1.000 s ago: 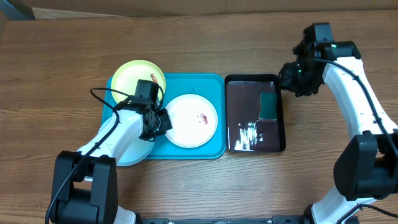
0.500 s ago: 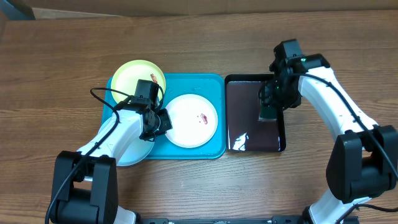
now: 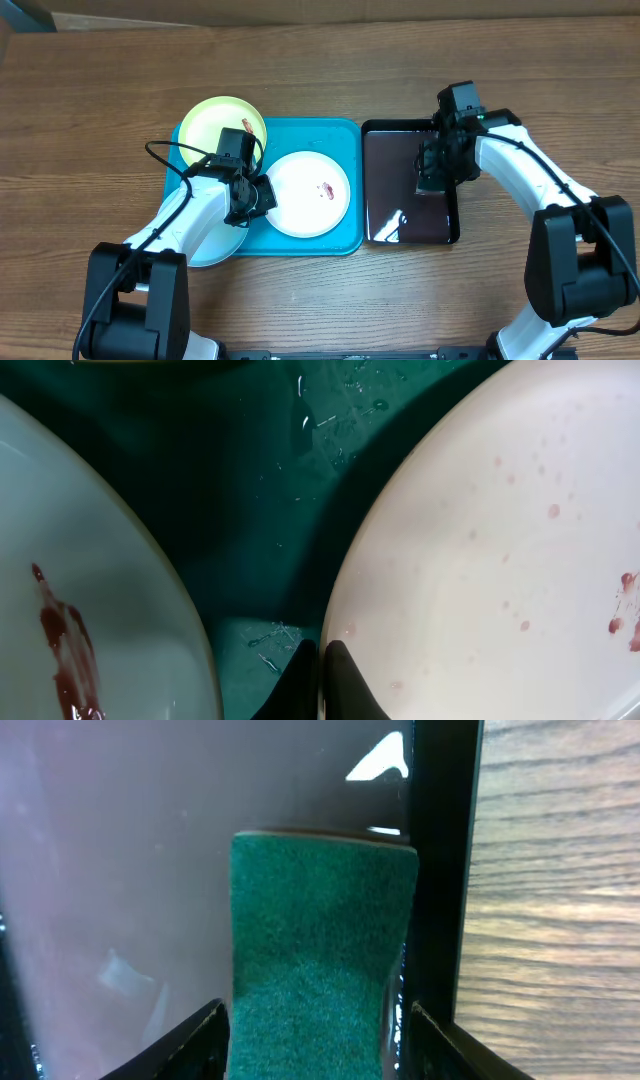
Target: Clean dirty plates on tray and stack at the side
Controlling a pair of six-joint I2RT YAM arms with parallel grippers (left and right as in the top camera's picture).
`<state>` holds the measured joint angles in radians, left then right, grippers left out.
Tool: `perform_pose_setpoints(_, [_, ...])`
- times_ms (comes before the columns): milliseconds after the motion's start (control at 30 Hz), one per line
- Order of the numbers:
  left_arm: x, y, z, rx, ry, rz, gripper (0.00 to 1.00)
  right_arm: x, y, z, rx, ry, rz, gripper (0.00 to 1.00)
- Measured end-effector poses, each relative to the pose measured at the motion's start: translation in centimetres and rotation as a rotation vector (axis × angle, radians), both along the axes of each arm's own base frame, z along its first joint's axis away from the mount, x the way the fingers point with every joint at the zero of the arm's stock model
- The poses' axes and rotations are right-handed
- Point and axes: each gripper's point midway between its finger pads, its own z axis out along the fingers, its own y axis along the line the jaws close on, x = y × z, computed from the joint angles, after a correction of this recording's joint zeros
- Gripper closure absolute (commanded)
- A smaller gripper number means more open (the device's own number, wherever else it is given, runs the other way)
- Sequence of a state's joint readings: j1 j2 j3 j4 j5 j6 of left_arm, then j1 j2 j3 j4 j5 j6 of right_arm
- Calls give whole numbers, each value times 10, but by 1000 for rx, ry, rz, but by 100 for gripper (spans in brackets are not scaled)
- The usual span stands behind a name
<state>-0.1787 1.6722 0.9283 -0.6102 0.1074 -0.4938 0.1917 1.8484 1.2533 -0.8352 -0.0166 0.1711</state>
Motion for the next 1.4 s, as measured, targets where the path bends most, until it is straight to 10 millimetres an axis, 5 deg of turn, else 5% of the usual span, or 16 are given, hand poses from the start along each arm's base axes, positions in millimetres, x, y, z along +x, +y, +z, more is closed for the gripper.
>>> perform_pose_setpoints(633, [0,0,0,0,0,0,96,-1,2,-11,23,-12,-34,34])
perform_pose_setpoints(1400, [0,0,0,0,0,0,96,0,4,-11,32,-18,-32,39])
